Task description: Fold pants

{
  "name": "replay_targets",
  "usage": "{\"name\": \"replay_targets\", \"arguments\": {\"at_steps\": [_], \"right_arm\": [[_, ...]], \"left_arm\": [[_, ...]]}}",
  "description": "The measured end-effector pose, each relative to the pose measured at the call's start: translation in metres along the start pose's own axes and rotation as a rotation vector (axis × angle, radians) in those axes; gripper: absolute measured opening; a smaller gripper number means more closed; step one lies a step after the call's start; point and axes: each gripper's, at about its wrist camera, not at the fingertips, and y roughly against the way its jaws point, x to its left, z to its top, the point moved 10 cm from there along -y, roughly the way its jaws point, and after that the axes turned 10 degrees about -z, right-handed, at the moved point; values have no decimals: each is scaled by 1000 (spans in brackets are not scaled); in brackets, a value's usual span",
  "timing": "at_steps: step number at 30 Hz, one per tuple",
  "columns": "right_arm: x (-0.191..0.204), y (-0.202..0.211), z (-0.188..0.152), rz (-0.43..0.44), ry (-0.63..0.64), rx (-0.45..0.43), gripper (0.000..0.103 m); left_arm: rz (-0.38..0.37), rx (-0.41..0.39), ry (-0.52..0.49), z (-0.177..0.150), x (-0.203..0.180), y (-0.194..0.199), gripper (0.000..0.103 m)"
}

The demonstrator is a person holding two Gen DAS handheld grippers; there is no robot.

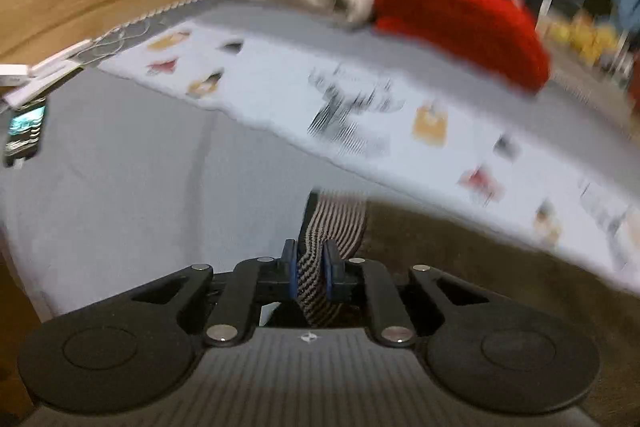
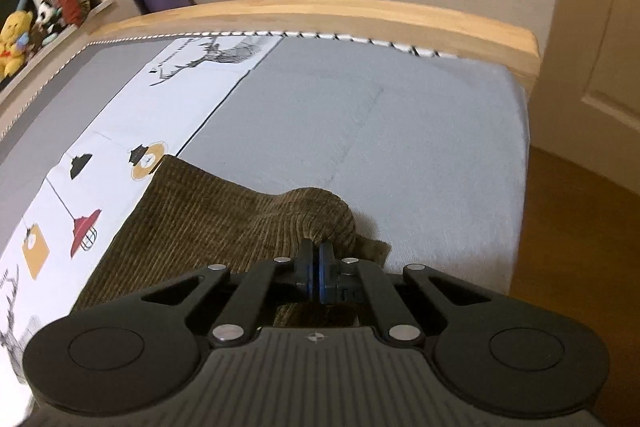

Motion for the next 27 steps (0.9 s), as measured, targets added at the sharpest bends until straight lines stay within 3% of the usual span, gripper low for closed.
{"name": "replay_targets", "arguments": {"at_steps": [2, 3, 4, 7, 9, 12, 13, 15, 17, 18, 19, 21, 23, 27], "right_arm": [[1, -4, -1, -19, 24, 3, 2], [1, -8, -4, -40, 44, 17, 2], [2, -13, -8, -63, 65, 37, 3], [-4, -19, -13, -93, 34, 83, 8], [-6, -8, -4, -87, 8, 30, 11], [3, 12, 6, -60, 39, -76, 29], [9, 18, 7, -21, 49, -94, 36], [24, 27, 4, 96, 76, -98, 41], [43, 30, -7, 233, 112, -47, 43], [50, 29, -15, 284, 135, -3, 44], [57, 26, -25, 323, 164, 54, 46], [63, 14, -44, 337, 230, 163, 46], [60, 3, -56, 274, 288, 209, 46], [50, -8, -55, 224, 261, 236, 47]], "left_arm": [[65, 173, 47, -29, 16, -23, 21], [92, 181, 61, -31, 23, -26, 30], [106, 137, 48, -24, 23, -22, 32], [143, -93, -153, 12, -8, 5, 39], [36, -191, -219, 23, -38, 14, 40], [-109, -225, -256, 28, -76, 1, 40], [-121, -215, -272, 28, -84, -9, 40], [-115, -162, -255, 26, -91, -29, 37], [-76, -4, -195, 17, -85, -70, 35], [-10, 105, -165, 5, -65, -92, 22], [19, 154, -131, -4, -56, -103, 21], [56, 124, -134, -2, -61, -100, 21], [70, 47, -252, 4, -89, -85, 22], [-136, -64, -329, 6, -151, -63, 29]]}}
